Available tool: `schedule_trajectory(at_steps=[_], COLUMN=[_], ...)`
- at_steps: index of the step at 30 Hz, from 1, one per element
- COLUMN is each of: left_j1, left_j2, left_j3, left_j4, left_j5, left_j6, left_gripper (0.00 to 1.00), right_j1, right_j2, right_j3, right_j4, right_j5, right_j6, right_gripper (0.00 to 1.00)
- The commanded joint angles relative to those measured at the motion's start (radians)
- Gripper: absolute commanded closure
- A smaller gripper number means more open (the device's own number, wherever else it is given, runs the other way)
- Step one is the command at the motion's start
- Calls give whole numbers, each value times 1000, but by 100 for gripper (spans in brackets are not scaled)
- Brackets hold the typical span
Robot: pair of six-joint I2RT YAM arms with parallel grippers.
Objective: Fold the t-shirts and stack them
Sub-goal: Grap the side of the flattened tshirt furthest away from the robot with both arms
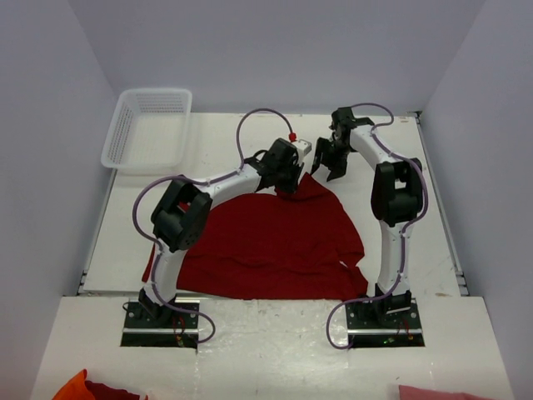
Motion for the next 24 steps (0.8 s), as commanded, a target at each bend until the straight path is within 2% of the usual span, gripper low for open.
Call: schedule_trajectory(at_steps=[1, 10, 17, 24], left_j1=[-18, -44, -44, -44], left_j2=[-64, -104, -93, -91], left_j3=[-44, -138, -145, -144], left_j4=[47, 86, 92, 96], left_j5=[14, 31, 26, 26], left_j6=[-25, -42, -34, -31], left_gripper=[100, 100, 100, 100], right_j1=[13, 23, 35, 53], right_j2=[-57, -140, -232, -224], right_j3=[-41, -136, -210, -185], right_j4=[23, 72, 116, 92], right_j5=[-26, 2, 14, -4], right_j6=[-14, -17, -42, -62], right_gripper=[37, 36, 36, 36])
